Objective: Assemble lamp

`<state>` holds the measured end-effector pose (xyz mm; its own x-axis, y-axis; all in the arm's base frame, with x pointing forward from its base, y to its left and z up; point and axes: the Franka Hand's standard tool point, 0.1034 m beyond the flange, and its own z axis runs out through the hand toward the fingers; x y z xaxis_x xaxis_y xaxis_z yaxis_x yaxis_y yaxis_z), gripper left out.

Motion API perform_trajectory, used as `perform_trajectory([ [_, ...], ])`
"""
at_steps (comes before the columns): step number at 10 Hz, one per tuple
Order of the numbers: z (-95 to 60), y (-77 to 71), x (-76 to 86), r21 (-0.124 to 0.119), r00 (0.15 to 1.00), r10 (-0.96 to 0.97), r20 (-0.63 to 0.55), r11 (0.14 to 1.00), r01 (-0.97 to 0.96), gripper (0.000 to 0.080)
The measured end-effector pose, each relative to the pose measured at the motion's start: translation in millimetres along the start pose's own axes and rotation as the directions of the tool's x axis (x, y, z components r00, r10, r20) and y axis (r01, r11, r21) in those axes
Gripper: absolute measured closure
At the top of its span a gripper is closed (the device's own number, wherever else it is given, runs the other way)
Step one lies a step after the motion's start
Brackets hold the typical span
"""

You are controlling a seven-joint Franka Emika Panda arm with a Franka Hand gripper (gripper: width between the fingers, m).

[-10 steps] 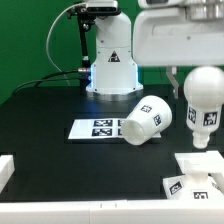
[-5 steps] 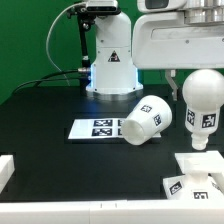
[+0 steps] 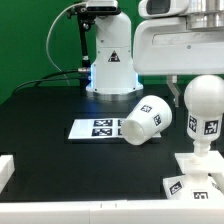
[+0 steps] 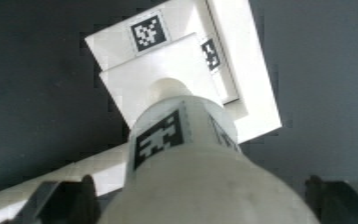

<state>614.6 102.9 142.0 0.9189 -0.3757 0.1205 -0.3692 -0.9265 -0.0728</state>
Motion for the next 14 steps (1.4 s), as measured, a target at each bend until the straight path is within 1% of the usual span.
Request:
perform_trajectory([
  [3,6.3,3.5,-1.9,-0.007,1.0,0.001,0.007,1.0,-0.001,0.0228],
  [7,16.5,4.7,-6.3,-0.015,1.0,-0.001,0.017,1.0,0.002,0.0228],
  [10,27.9,6.9,-9.1,-0.018,1.0,-0.003,0.014,1.0,0.003,0.0228],
  [12,30.0,7.6,-6.2,-0.009,1.0,-0.012,-0.009,1.0,0.012,0.0228],
  [14,29.8,7.3,-5.9,-0.009,1.0,-0.012,-0.01,1.0,0.012,0.0228],
])
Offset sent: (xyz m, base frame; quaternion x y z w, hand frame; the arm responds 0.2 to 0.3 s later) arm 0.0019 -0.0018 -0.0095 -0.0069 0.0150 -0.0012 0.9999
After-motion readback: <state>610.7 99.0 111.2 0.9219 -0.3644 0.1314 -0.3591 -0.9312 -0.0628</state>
